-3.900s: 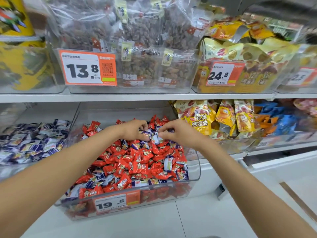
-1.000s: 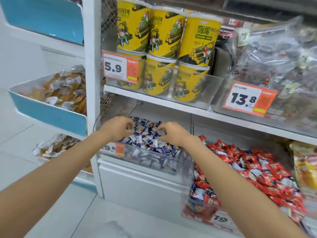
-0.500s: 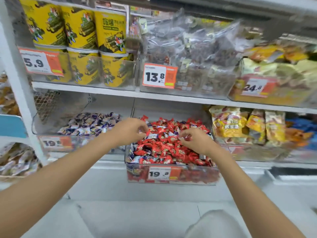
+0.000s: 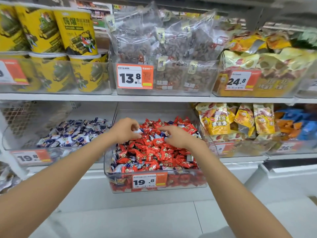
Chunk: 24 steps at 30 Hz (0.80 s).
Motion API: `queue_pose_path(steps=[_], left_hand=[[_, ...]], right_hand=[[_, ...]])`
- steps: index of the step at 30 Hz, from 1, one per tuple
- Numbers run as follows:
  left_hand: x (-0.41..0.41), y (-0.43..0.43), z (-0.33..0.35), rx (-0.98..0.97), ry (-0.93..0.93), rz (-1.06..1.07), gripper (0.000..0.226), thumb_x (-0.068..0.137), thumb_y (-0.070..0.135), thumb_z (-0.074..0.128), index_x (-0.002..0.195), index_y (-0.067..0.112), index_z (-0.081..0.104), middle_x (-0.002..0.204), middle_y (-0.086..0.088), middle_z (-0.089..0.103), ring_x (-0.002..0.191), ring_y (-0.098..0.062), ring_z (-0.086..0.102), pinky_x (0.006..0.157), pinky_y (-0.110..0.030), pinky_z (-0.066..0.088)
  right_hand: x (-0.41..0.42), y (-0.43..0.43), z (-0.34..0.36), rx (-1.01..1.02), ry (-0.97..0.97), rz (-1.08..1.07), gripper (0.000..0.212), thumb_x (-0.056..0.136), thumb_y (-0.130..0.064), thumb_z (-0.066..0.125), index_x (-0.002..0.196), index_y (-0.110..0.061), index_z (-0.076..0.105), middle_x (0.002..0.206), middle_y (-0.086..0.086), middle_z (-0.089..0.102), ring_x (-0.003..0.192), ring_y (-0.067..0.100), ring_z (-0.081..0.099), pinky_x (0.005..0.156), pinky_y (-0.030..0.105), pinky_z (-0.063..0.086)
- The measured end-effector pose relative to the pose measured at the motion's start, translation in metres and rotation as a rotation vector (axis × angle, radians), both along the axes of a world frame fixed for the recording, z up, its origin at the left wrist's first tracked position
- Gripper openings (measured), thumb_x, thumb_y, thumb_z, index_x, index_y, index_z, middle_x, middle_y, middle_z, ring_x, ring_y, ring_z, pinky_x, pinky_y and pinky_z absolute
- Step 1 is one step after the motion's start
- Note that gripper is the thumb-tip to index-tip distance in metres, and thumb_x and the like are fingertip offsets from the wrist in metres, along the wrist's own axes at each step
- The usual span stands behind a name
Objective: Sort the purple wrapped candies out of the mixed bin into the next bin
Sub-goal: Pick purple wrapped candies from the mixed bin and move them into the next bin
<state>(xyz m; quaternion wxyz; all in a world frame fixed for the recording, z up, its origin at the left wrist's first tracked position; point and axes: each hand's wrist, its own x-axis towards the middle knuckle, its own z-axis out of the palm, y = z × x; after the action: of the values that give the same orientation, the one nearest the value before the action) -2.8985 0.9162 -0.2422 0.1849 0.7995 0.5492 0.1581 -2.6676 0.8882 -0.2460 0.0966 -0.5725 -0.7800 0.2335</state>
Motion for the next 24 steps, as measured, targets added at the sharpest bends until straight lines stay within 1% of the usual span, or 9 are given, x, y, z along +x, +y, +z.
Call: queue_pose_path(steps=[3,7,9,11,13,18,20,22,24], left_hand=[[-0.006,0.003,0.008,-0.005,-0.086,-0.016,0.019,0.084,0.028,0.075,0.096,0.017,0.064,0.085,0.007,0.058,0.081,-0.011,0.054,0.071,-0.023,0.042],[-0.007,0.004,0.011,-0.078,-0.128,-0.109,0.038,0.091,0.025,0.066,0.128,0.029,0.056,0.105,0.007,0.059,0.098,-0.010,0.056,0.089,-0.031,0.045],[-0.004,0.005,0.008,-0.104,-0.098,-0.155,0.033,0.096,0.025,0.058,0.127,0.034,0.053,0.117,0.005,0.061,0.100,-0.017,0.060,0.086,-0.039,0.050],[0.005,0.008,0.003,-0.123,-0.066,-0.164,0.021,0.100,0.024,0.051,0.113,0.040,0.050,0.094,-0.007,0.064,0.065,-0.024,0.058,0.062,-0.040,0.047],[0.015,0.008,0.001,-0.159,-0.067,-0.132,0.019,0.101,0.017,0.044,0.107,0.036,0.046,0.066,-0.009,0.048,0.042,-0.017,0.034,0.045,-0.031,0.031],[0.031,0.008,-0.001,-0.224,-0.168,-0.101,0.016,0.098,0.016,0.047,0.107,0.029,0.048,0.059,0.001,0.039,0.039,-0.009,0.026,0.044,-0.026,0.024],[0.036,0.006,0.002,-0.210,-0.185,-0.112,0.015,0.098,0.021,0.052,0.109,0.030,0.049,0.075,0.004,0.054,0.040,-0.011,0.032,0.046,-0.027,0.030],[0.040,0.004,0.006,-0.170,-0.193,-0.121,0.015,0.097,0.026,0.055,0.111,0.029,0.052,0.119,0.006,0.058,0.054,-0.026,0.055,0.052,-0.030,0.041],[0.043,0.002,0.009,-0.151,-0.206,-0.127,0.016,0.097,0.026,0.056,0.113,0.024,0.055,0.139,0.006,0.049,0.067,-0.032,0.063,0.048,-0.019,0.042]], right_hand=[[-0.006,0.014,-0.007,-0.137,-0.097,0.104,0.060,0.092,-0.011,0.061,0.144,-0.034,0.041,0.146,0.001,0.044,0.101,0.023,0.062,0.088,0.038,0.053],[0.011,0.015,-0.005,-0.064,0.130,0.034,0.034,0.079,-0.023,0.080,0.108,-0.021,0.063,0.098,0.004,0.064,0.076,0.011,0.057,0.073,0.032,0.046],[0.023,0.012,0.002,-0.007,0.232,-0.045,0.033,0.075,-0.030,0.083,0.100,-0.020,0.063,0.090,0.005,0.067,0.073,0.013,0.059,0.071,0.035,0.050],[0.034,0.009,0.012,0.039,0.303,-0.095,0.034,0.075,-0.032,0.083,0.096,-0.018,0.060,0.088,0.006,0.067,0.062,0.011,0.055,0.059,0.029,0.048],[0.043,0.007,0.019,0.036,0.381,-0.113,0.035,0.077,-0.028,0.082,0.097,-0.014,0.057,0.085,0.006,0.062,0.051,0.010,0.047,0.046,0.023,0.041],[0.056,0.002,0.029,-0.026,0.494,-0.163,0.039,0.081,-0.020,0.079,0.109,-0.009,0.055,0.103,0.010,0.056,0.046,0.005,0.048,0.042,0.017,0.040],[0.057,0.001,0.030,-0.004,0.449,-0.166,0.043,0.081,-0.025,0.078,0.118,-0.014,0.060,0.115,0.008,0.057,0.065,0.012,0.061,0.048,0.018,0.047],[0.058,-0.001,0.030,0.018,0.397,-0.174,0.049,0.081,-0.032,0.078,0.125,-0.018,0.062,0.117,0.006,0.059,0.085,0.020,0.066,0.056,0.016,0.049],[0.061,-0.001,0.029,0.006,0.418,-0.199,0.049,0.080,-0.033,0.078,0.121,-0.012,0.062,0.101,0.003,0.058,0.066,0.010,0.059,0.047,0.016,0.043]])
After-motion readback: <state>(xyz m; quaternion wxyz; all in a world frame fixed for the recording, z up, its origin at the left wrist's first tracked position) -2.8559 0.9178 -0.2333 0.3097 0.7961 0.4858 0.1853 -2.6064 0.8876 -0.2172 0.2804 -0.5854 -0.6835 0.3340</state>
